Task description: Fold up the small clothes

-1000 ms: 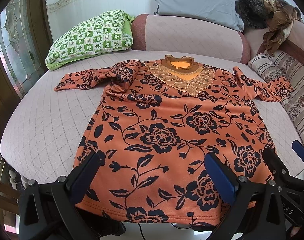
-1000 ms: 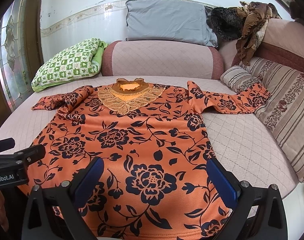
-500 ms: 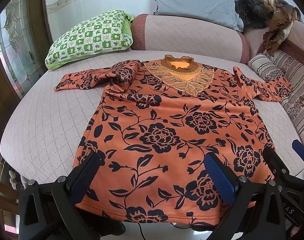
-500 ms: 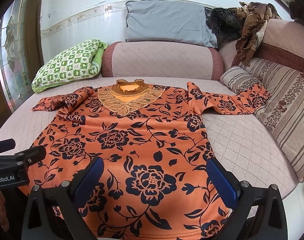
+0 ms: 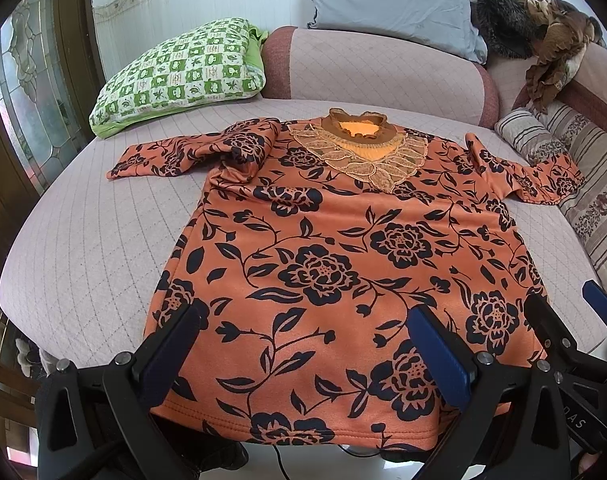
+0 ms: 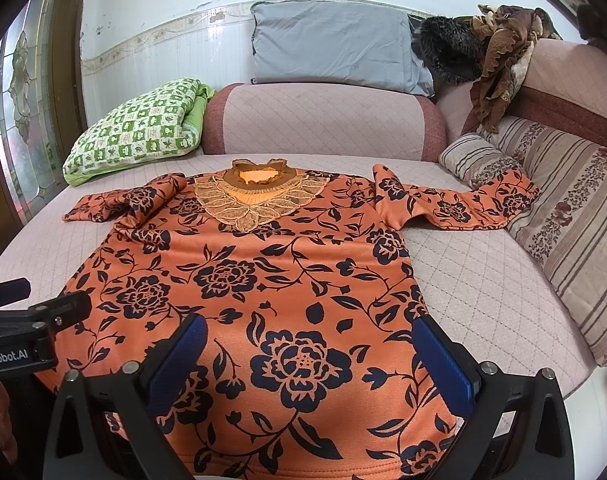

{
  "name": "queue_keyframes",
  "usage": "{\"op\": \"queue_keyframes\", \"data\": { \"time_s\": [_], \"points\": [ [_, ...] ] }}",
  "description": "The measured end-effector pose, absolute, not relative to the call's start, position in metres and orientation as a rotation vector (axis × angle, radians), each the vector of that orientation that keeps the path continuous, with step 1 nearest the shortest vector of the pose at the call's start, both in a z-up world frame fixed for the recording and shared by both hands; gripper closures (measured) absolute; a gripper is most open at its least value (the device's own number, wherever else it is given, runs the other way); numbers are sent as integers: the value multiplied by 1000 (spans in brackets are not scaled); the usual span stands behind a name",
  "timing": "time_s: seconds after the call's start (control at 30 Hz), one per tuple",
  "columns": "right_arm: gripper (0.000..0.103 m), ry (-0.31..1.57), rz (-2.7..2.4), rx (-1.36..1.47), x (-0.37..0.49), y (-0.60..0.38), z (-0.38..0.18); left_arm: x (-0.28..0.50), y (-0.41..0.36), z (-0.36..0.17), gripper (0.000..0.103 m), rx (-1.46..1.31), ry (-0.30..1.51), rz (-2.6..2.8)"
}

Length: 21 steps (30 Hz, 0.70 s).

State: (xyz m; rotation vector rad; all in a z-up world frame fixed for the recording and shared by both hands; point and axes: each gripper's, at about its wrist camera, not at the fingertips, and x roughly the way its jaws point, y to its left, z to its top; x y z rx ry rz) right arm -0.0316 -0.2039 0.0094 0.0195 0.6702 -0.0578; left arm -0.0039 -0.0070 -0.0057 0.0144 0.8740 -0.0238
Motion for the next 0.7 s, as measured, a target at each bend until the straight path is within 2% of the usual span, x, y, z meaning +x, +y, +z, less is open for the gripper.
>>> {"op": "queue_keyframes", "data": {
  "time_s": [0.7],
  "points": [
    [0, 669, -58, 21, -31, -205, 10, -4, -9, -8, 0, 11, 884, -25]
  ]
}}
